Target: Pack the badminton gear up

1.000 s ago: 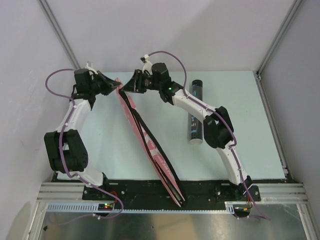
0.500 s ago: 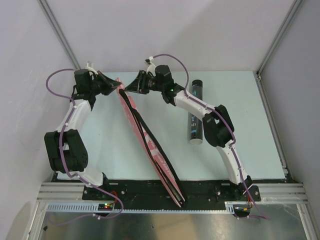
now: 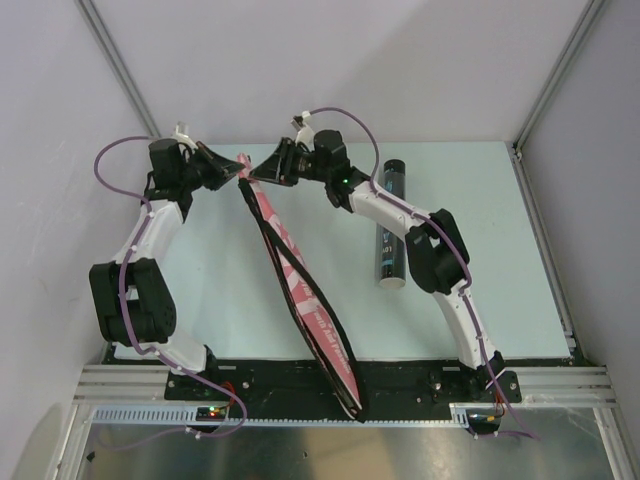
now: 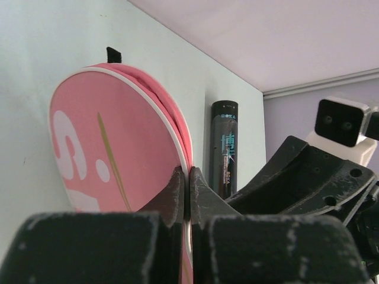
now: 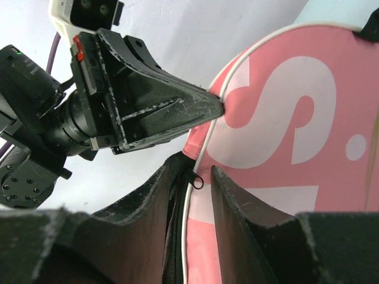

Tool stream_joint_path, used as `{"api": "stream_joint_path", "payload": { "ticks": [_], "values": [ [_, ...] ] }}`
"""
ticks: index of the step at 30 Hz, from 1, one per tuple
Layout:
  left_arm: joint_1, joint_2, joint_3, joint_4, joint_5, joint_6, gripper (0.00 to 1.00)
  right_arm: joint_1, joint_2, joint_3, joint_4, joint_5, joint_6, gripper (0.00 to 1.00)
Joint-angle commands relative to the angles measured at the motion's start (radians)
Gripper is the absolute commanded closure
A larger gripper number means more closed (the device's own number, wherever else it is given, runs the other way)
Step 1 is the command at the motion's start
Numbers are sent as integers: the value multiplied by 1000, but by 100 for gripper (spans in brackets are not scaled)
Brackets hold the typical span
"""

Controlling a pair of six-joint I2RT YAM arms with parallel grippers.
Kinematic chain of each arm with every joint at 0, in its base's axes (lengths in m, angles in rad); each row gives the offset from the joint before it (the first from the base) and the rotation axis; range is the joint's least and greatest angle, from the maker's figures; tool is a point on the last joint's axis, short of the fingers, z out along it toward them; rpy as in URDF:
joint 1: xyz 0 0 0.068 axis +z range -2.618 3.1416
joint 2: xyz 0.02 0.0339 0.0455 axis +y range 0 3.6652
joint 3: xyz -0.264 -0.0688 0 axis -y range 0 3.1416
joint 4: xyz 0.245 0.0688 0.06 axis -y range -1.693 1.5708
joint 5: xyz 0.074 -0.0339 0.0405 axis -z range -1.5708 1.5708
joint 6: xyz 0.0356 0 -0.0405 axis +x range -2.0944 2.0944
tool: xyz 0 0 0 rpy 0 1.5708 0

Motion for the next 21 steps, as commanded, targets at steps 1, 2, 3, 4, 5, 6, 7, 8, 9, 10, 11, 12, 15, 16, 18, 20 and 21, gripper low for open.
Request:
{"api": "stream_joint_path", "payload": {
  "ticks": [1,2,3,4,5,6,7,8,9,10,11,12,15,16,18,20,21],
  "values": [
    [2,-9,-8,98,45,10,100,2,-18,-54,76,-19,38,62],
    [2,-9,-10,101,45,9,100,2,-25,-68,78,-15,41,62],
    [1,-10,-12,104,45,8,100,3,-29,-82,83,-9,42,62],
    [1,-10,-13,106,45,7,100,4,-33,-93,87,-7,45,62],
    [1,-11,-13,106,44,7,100,6,-34,-102,95,-8,50,62],
    [1,-11,-14,108,44,6,100,7,-33,-106,101,-13,56,62],
    [1,-12,-15,108,43,6,100,8,-32,-110,110,-18,63,62],
    [0,-12,-15,109,39,5,100,10,-33,-114,118,-23,69,62],
    [0,-13,-16,110,36,4,100,12,-35,-121,130,-27,74,62],
    [-1,-12,-16,110,32,2,100,14,-36,-133,141,-32,82,63],
    [-1,-13,-17,110,29,0,100,16,-40,-141,159,-35,91,63],
    [-2,-13,-19,110,25,-3,100,16,-45,-154,172,-38,97,63],
    [-3,-11,-21,110,19,-6,100,20,-56,-170,199,-45,107,63],
    [-4,-10,-22,111,18,-7,100,21,-58,-171,203,-46,108,63],
    [-7,-11,-23,111,17,-8,100,23,-58,-171,213,-48,114,63],
    [-8,-12,-23,110,16,-8,100,25,-57,-168,227,-52,122,63],
    [-9,-13,-24,110,16,-7,100,28,-55,-165,229,-55,123,63]
  ]
}}
